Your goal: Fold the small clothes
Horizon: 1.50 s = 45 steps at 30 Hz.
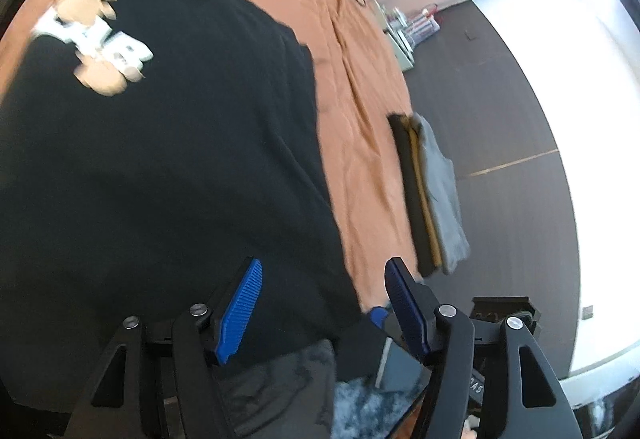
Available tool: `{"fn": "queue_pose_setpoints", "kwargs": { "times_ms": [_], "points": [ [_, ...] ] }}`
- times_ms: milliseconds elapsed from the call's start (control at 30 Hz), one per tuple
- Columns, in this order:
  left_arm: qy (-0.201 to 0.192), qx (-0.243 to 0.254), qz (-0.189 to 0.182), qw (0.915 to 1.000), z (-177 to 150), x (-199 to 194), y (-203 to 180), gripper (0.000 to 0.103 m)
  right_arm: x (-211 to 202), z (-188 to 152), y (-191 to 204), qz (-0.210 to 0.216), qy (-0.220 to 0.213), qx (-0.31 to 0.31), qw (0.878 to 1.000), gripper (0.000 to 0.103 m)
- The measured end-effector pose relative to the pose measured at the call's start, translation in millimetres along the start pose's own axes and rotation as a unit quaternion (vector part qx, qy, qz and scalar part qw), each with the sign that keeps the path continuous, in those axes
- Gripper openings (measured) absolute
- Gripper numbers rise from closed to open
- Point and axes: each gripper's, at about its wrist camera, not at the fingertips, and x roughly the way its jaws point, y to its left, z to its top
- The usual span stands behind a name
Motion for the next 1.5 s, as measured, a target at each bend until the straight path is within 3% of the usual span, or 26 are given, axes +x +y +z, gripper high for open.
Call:
{"fn": "queue_pose_setpoints", "kwargs": {
  "times_ms": [267, 633, 1133, 1267, 1400, 1467, 1500],
  "points": [
    [-0.043, 0.001, 0.049, 0.9979, 24, -37, 30, 0.065, 28, 32, 15, -0.002, 0.01, -0.032, 0.999, 0.047],
    [-0.085, -0.037, 0.091, 0.9916, 55, -69, 83, 0.065, 84, 92, 30, -0.015, 0.027, -0.08, 0.996, 0.047],
    [-0.093, -0.067, 0.116, 0.9866, 86, -75, 136, 0.064, 171, 154, 41, -0.017, 0.049, -0.121, 0.991, 0.041],
    [-0.086, -0.069, 0.117, 0.9871, 91, -70, 143, 0.059, 191, 167, 42, -0.014, 0.059, -0.125, 0.99, 0.032],
    [-0.078, -0.071, 0.114, 0.9879, 95, -63, 147, 0.057, 209, 179, 40, -0.012, 0.069, -0.117, 0.991, 0.029],
    [-0.077, -0.067, 0.115, 0.9881, 96, -61, 146, 0.056, 216, 182, 38, -0.024, 0.072, -0.115, 0.99, 0.01],
    [-0.077, -0.065, 0.115, 0.9882, 96, -60, 145, 0.056, 217, 183, 37, -0.021, 0.071, -0.109, 0.991, 0.007]
  ]
}}
